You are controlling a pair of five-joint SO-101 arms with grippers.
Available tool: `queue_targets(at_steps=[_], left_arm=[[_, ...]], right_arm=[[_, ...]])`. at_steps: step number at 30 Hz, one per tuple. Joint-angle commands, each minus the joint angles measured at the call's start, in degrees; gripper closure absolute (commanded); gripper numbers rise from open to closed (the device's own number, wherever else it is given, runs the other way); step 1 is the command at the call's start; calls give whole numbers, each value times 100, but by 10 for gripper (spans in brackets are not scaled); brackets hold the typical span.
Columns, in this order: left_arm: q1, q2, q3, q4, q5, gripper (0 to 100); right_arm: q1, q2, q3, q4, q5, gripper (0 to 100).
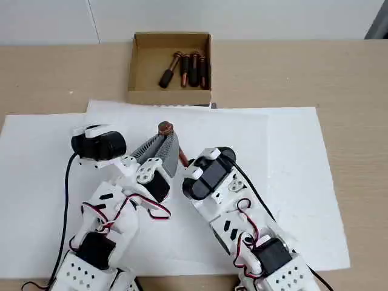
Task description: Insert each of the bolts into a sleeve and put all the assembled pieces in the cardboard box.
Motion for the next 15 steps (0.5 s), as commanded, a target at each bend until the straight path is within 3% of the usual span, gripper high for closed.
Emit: queue_targets(at_steps=[1,9,15], left_arm=[[44,-26,-31,-229,35,994],[53,-26,-31,-220,44,994],[440,-44,145,-211,35,994]], right_arm=[[-48,-84,-62,-180,70,995],[-48,-84,-53,-215,70,995],[-48,-84,-53,-215,185,995]])
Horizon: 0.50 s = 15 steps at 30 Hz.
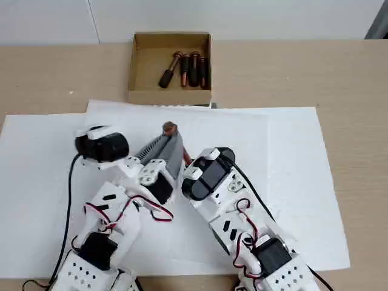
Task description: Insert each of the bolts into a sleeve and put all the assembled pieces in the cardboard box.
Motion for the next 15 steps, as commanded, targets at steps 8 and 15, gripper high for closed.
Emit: queue_targets(at_steps=[8,15], left_arm=[[176,-44,40,-141,18,994],[202,-44,92,334,9,994]], right_arm=[[-22,-75,-53,-171,431,995],[-22,-75,-53,-171,431,995]])
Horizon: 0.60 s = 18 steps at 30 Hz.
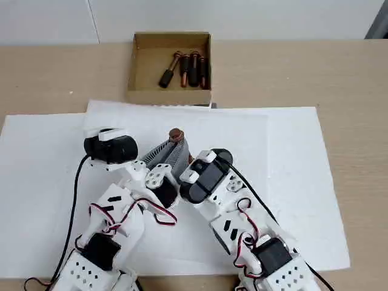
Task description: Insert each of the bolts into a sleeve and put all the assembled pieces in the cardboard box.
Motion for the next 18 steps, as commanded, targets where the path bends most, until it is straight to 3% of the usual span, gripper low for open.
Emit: queue_targets(at_steps=[1,6,13,18], left_arm=[[97,-44,-22,378,18,994],[185,-53,-57,941,18,994],[949,-53,-57,1407,18,994],[967,-53,-40,1600,-176,993]], right_arm=[[-40,-75,-53,-171,79,995],[-40,-75,-44,-171,35,995],[-31,-75,-44,-171,44,995],[-31,-75,-44,-171,35,995]])
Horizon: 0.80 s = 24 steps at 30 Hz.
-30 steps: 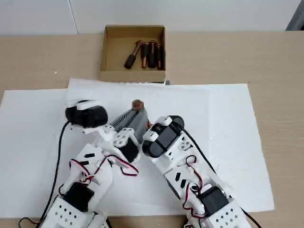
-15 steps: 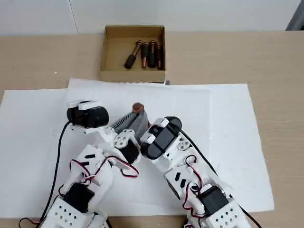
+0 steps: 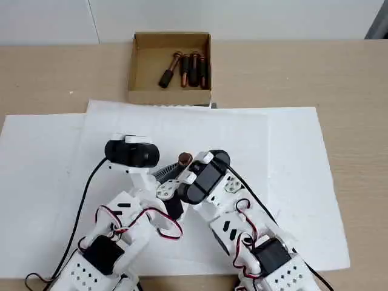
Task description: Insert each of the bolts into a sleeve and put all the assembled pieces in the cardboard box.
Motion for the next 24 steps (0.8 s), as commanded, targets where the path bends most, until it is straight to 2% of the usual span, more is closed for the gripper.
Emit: queue_targets(at_steps=[1,4,8,10,16,24], left_arm=[[273,9,13,185,-281,992],[70,9,13,185,-404,957],[-176,9,-13,185,-642,799],[-273,9,-22,185,-826,765],[-554,44,-453,193,-1029,765],[-712,18,-1226,1020,-1029,772]], right_arm=[[-4,-84,-88,-180,18,995],[-4,-84,-88,-180,18,995],[-4,-84,-88,-180,9,995],[-4,-84,-88,-180,18,995],[-4,-84,-88,-180,26,995],[4,-84,26,-189,9,995]])
